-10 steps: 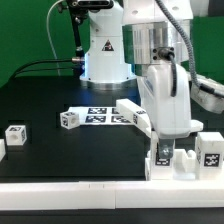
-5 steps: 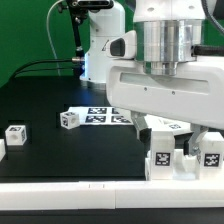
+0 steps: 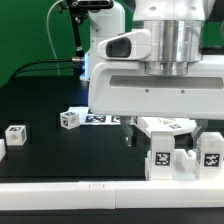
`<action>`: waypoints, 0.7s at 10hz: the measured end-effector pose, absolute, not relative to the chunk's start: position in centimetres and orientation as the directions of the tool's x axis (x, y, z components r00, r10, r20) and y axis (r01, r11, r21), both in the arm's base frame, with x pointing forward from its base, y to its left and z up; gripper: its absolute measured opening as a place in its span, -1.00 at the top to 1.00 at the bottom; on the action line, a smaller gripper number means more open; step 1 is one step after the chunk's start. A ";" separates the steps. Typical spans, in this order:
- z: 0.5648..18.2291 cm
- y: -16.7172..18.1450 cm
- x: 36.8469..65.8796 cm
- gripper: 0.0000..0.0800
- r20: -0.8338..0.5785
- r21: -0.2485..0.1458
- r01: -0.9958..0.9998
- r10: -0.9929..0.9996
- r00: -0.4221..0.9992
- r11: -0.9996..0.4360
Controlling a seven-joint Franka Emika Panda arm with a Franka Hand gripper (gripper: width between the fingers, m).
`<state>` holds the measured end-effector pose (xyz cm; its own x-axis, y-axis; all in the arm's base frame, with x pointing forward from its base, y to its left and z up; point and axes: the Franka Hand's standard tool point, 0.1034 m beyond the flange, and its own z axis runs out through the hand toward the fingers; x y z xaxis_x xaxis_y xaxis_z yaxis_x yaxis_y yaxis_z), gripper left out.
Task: Assemble chair
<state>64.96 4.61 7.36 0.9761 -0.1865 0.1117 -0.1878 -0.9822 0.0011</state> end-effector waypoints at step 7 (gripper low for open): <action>7.2 4.7 65.0 0.29 0.101 -0.050 -0.626 -0.627 0.772 -0.779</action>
Offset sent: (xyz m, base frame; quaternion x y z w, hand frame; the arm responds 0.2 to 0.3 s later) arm 0.0000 0.0000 0.0000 0.0000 0.0000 0.1938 0.9810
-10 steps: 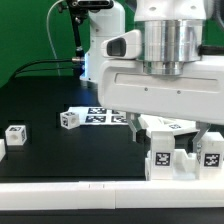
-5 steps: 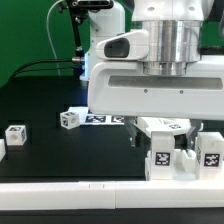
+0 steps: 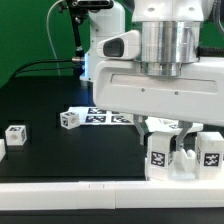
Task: Assemble chair
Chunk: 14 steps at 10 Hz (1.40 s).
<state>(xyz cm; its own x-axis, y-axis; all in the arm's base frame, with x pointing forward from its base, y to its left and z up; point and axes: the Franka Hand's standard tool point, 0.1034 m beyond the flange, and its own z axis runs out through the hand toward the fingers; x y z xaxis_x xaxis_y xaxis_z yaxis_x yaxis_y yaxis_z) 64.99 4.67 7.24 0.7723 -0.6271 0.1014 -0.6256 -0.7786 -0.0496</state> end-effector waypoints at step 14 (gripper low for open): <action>7.3 5.0 64.9 -0.21 -0.070 -0.058 -0.976 -0.976 -0.204 0.208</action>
Offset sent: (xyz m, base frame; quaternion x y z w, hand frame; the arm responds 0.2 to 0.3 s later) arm 0.0227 0.0031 0.0028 0.0482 -0.0300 0.3891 0.9194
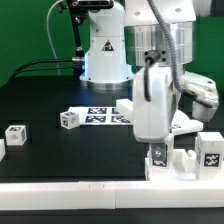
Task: Assemble chair
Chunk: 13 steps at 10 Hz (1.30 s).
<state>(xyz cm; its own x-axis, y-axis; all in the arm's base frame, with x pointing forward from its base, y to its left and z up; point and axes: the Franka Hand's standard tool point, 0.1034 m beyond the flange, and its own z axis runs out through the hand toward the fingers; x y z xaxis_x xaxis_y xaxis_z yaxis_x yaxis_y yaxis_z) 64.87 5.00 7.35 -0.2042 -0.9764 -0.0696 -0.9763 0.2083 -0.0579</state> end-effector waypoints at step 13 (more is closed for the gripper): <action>7.1 4.5 65.3 -0.37 0.094 -0.081 -0.437 -0.444 0.891 -0.896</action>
Offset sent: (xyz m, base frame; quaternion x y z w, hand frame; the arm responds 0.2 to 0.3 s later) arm -0.0186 -0.0008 0.0071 -0.0236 0.0110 -0.1915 0.9811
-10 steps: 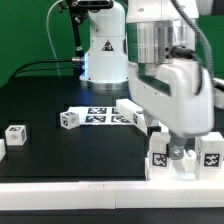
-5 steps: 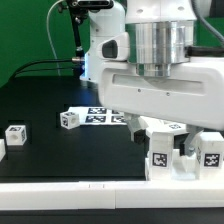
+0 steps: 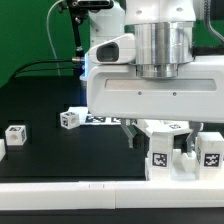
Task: Assemble chair
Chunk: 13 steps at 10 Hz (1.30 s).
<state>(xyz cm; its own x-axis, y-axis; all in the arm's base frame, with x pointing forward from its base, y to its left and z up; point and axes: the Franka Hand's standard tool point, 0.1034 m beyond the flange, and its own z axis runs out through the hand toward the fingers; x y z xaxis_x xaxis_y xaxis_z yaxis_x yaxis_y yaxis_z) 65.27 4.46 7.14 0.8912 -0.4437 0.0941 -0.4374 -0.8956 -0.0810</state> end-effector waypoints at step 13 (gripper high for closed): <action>7.0 4.2 64.8 0.29 -0.074 -0.057 -0.962 -0.962 -0.262 0.267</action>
Offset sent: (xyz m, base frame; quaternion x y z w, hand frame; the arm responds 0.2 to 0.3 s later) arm 0.0000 0.0000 0.0000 0.0000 0.0000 0.1296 0.9916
